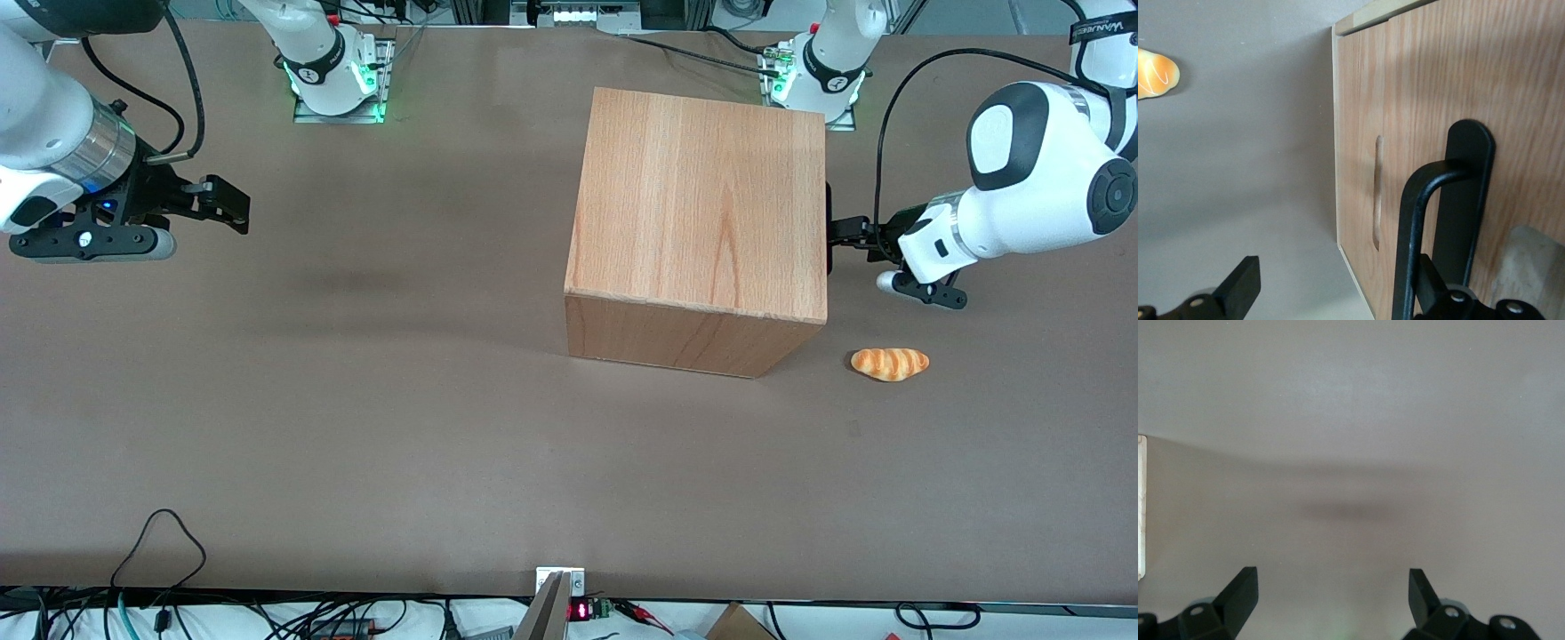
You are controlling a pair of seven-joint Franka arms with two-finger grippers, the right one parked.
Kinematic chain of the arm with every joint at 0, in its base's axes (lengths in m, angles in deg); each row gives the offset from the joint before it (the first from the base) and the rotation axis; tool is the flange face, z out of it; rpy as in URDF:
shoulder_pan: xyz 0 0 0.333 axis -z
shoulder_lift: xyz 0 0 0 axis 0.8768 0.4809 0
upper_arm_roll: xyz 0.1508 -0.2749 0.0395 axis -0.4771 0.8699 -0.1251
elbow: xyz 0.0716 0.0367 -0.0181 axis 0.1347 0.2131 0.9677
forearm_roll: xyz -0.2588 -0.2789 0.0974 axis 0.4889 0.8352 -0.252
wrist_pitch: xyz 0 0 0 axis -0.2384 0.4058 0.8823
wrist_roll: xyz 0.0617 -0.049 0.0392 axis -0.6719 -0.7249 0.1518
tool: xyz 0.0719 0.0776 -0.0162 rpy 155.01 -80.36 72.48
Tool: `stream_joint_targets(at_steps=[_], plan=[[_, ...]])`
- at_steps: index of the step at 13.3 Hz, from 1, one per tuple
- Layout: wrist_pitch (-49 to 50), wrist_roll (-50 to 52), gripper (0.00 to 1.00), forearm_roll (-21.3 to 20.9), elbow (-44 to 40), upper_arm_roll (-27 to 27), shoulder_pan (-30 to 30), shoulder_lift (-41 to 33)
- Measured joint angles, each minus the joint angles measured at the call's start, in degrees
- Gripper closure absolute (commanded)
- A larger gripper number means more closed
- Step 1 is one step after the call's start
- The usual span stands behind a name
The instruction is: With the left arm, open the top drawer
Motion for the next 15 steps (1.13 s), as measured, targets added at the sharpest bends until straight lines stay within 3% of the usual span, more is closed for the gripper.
stream_joint_targets(at_steps=[7, 15], plan=[[-0.02, 0.14, 0.00, -6.80, -0.03, -0.52, -1.52, -0.03], [0.04, 0.14, 0.00, -10.97, -0.04, -0.65, -6.49, -0.33]])
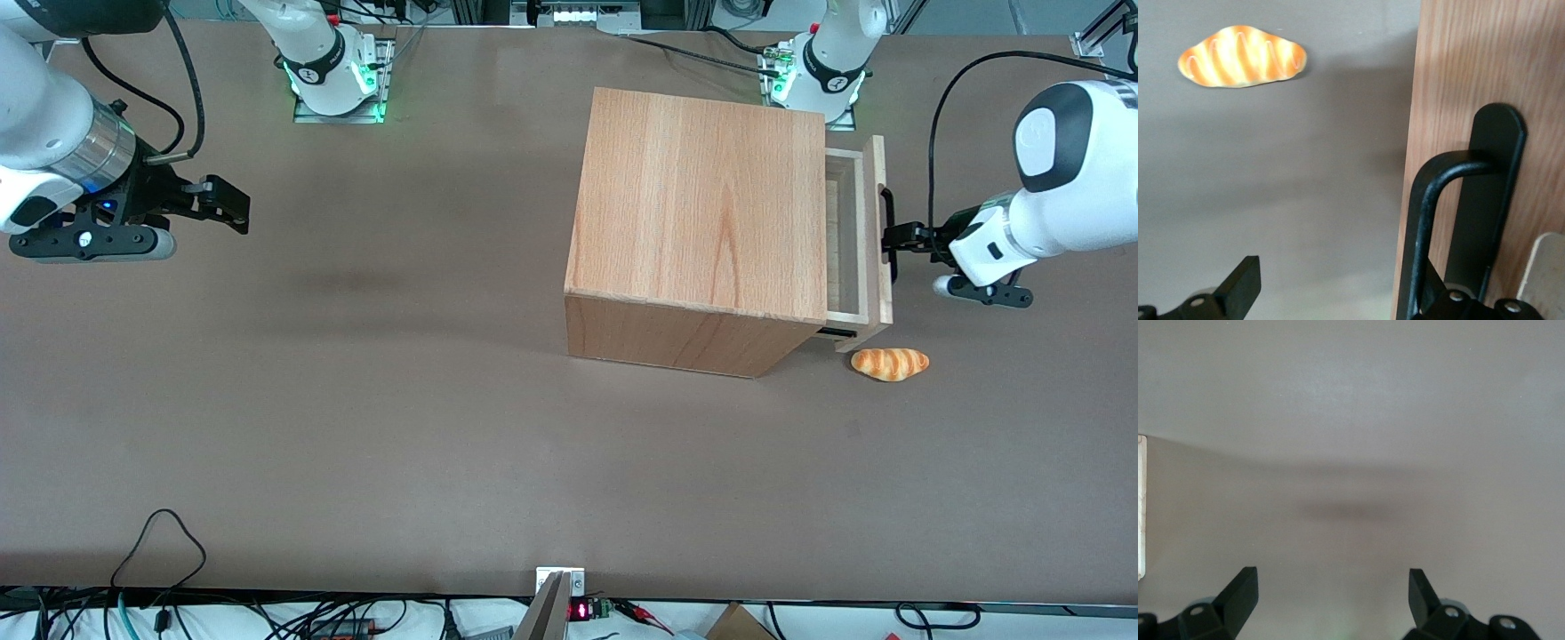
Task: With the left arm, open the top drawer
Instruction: 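Pull the handle with the left gripper, sliding the drawer out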
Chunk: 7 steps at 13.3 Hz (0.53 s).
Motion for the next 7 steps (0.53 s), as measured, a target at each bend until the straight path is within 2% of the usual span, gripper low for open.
stream_joint_targets(at_steps=[7], plan=[[0.00, 0.00, 0.00, -2.57, -0.10, -0.09, -4.20, -1.10]])
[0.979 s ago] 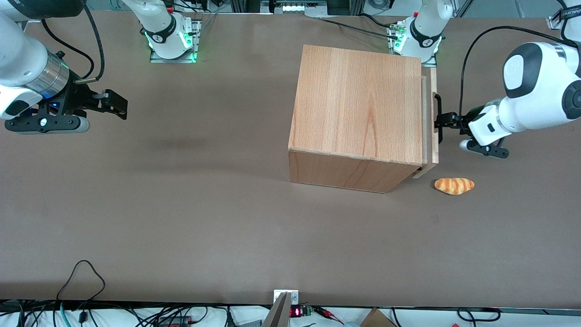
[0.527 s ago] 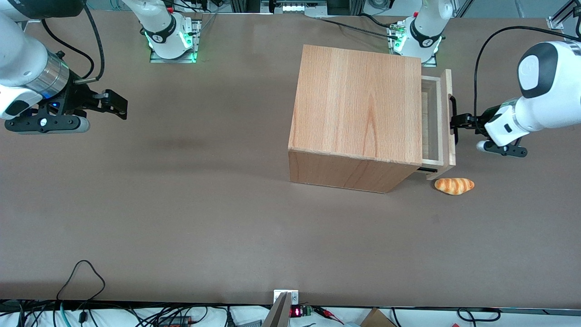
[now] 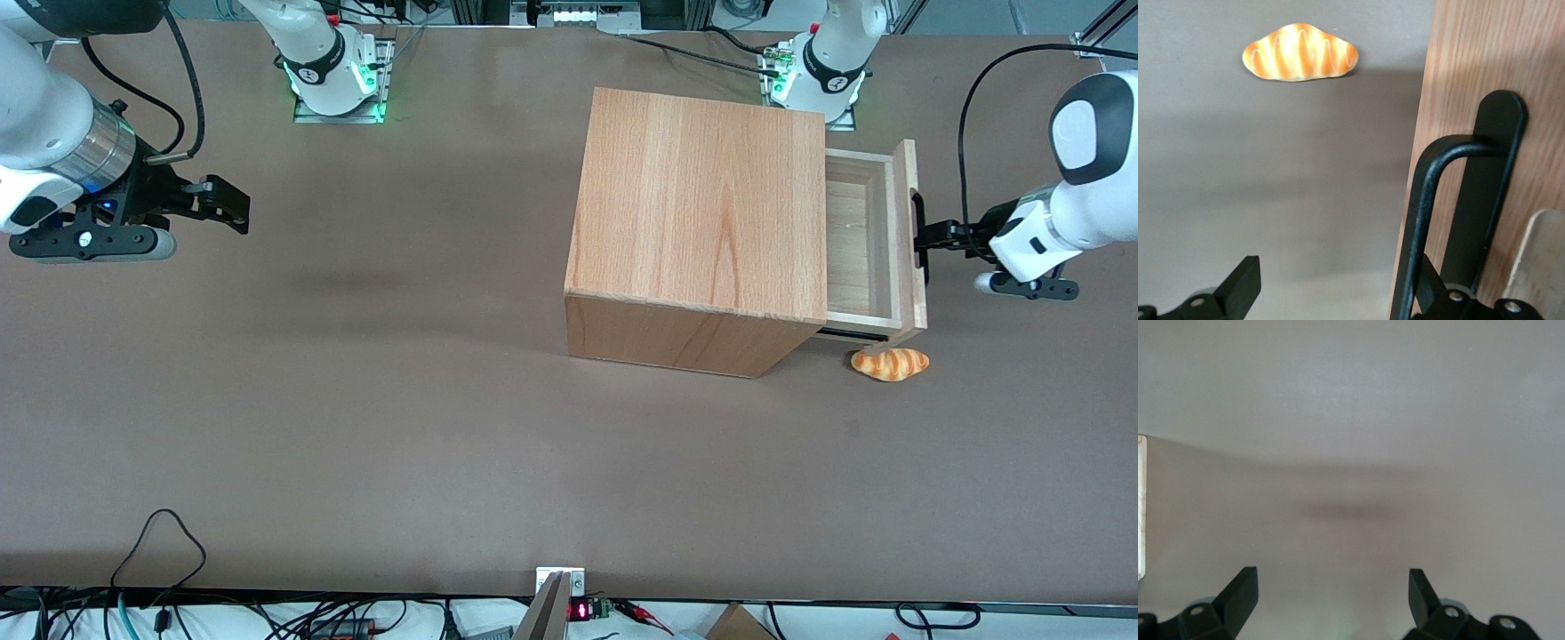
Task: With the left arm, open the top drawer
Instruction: 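Pull the handle with the left gripper, sliding the drawer out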
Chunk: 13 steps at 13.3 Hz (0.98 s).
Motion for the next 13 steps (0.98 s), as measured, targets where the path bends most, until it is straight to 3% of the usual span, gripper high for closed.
stream_joint_targets(at_steps=[13], plan=[[-0.78, 0.00, 0.00, -1.59, -0.05, -0.03, -3.86, -0.19]])
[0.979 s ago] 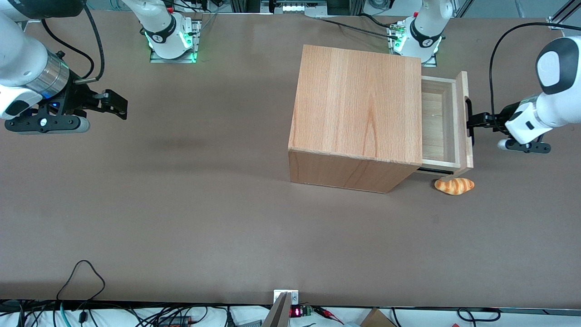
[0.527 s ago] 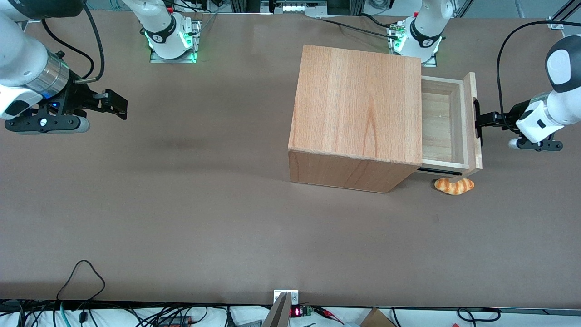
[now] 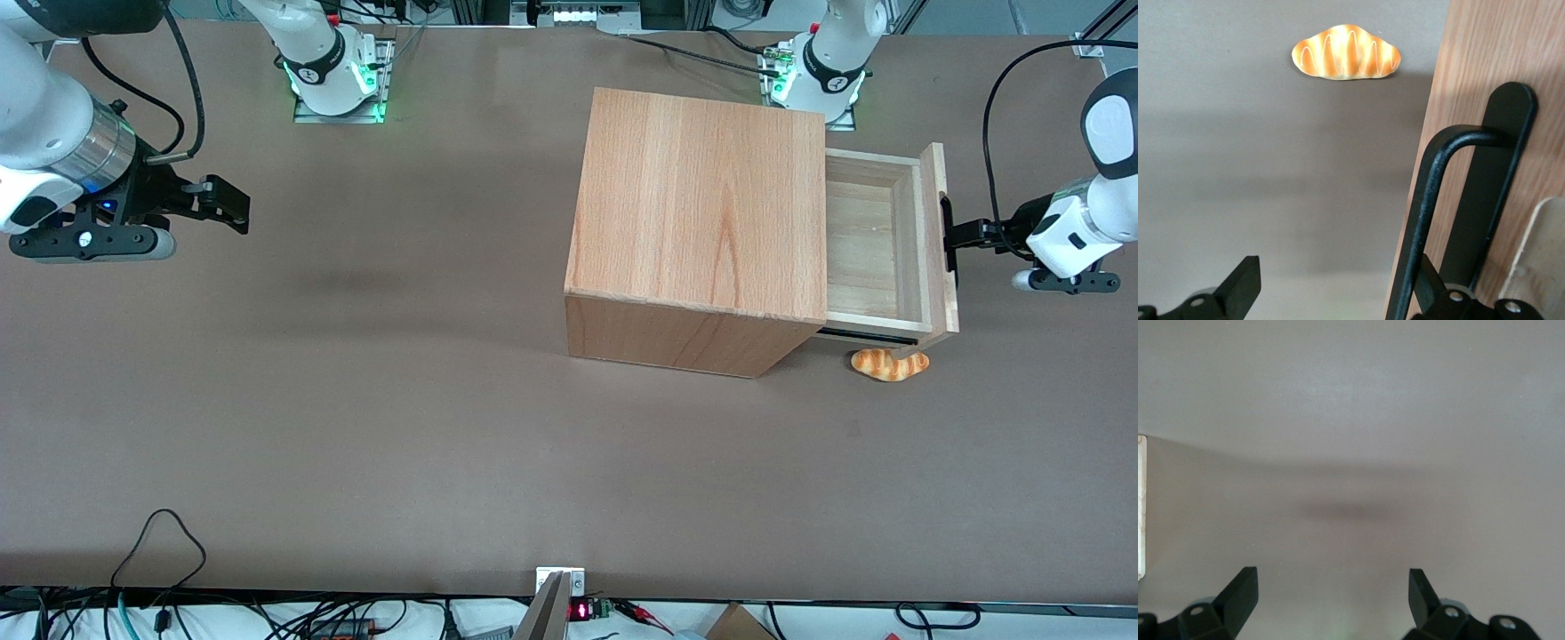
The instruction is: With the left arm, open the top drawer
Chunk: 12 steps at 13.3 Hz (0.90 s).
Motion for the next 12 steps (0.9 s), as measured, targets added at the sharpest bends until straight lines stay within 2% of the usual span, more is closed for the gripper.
stream_joint_targets(at_steps=[7, 12], plan=[[-0.63, -0.04, 0.00, -0.02, -1.43, -0.02, -2.65, -0.37], [3.13, 0.73, 0.00, -0.08, -7.24, -0.04, -2.85, -1.11]])
